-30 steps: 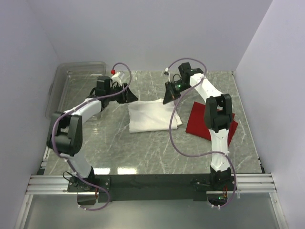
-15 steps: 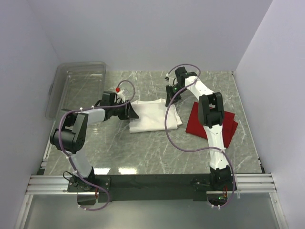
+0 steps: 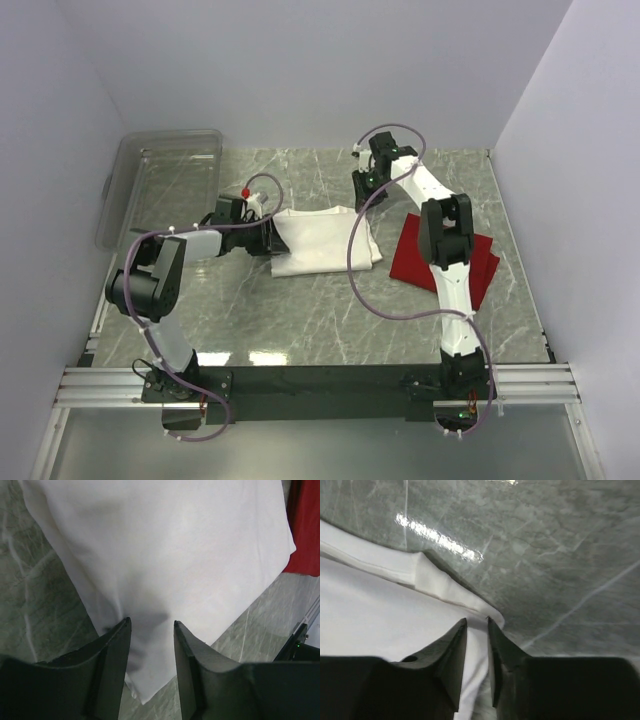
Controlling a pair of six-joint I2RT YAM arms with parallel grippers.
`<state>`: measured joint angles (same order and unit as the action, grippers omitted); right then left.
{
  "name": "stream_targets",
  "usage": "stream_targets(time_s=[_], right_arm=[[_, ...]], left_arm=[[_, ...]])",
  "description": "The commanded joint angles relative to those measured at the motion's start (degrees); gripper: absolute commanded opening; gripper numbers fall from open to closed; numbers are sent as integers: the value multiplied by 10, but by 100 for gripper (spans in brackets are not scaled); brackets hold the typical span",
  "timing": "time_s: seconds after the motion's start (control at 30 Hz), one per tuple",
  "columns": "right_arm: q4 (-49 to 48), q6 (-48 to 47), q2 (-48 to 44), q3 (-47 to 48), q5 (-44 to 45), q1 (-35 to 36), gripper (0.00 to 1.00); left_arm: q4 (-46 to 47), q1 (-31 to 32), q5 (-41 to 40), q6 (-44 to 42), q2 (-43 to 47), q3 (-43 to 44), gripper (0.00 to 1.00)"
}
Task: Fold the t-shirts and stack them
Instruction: Neatly place the folded tshirt to the corner
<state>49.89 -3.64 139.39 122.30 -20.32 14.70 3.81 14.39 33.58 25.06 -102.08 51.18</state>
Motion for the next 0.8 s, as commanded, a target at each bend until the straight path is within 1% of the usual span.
stream_targets(time_s=[0.0,0.03,0.07,0.1,0.13,0.17,0.23,0.27,0.3,0.33,0.37,0.43,0.47,0.5,0.53,0.57,0.6,0.67,0.7,0.73,0.77], right_arm=[[-35,-41,-91,-25,42,-13,32],[-40,-46,-108,-40,36,-15,37],[-43,-54,-124,-71,27,-19,40],[-47,-62,-157,-88,18,-24,47],[-51,-72,-175,-106,-8,-28,50],[-55,-78,-191,-144,-26,-32,52],[-61,-86,-232,-183,-59,-40,62],[-63,-86,-242,-220,-93,-41,62],[-55,-80,-248,-234,-103,-41,63],[-51,-73,-248,-250,-111,-40,64],[-46,-67,-248,-277,-119,-38,66],[-58,-42,-250,-309,-112,-36,67],[-72,-32,-257,-353,-106,-36,68],[-116,-23,-279,-378,-81,-34,69],[-135,2,-290,-399,-66,-33,70],[-145,8,-297,-423,-55,-27,70],[-156,15,-305,-429,-42,-24,71],[-183,61,-315,-461,-21,-19,71],[-212,71,-328,-473,-15,-13,72],[-227,95,-334,-486,10,-7,72],[-238,94,-337,-506,5,-3,72]], left_arm=[[-14,-2,-34,-21,37,23,47],[-15,-2,-36,-24,51,30,49],[-19,-2,-40,-26,78,35,51],[-22,-2,-44,-33,93,39,52],[-30,-2,-51,-36,107,45,57],[-32,-2,-55,-39,139,45,60],[-35,-2,-66,-44,173,40,63],[-36,-2,-72,-46,211,35,63],[-36,-2,-78,-47,230,30,63],[-36,-2,-86,-47,252,15,63],[-36,-2,-100,-47,297,6,65],[-63,-2,-120,-48,346,-19,67],[-71,-2,-138,-49,393,-26,70],[-91,-2,-144,-53,418,-34,71],[-100,-2,-153,-53,441,-49,73],[-107,-2,-165,-53,484,-57,77],[-125,-2,-173,-52,504,-64,78],[-144,-3,-181,-54,556,-80,81],[-151,-4,-185,-52,571,-85,82],[-163,-4,-188,-52,586,-97,83],[-167,-4,-189,-52,607,-100,83]])
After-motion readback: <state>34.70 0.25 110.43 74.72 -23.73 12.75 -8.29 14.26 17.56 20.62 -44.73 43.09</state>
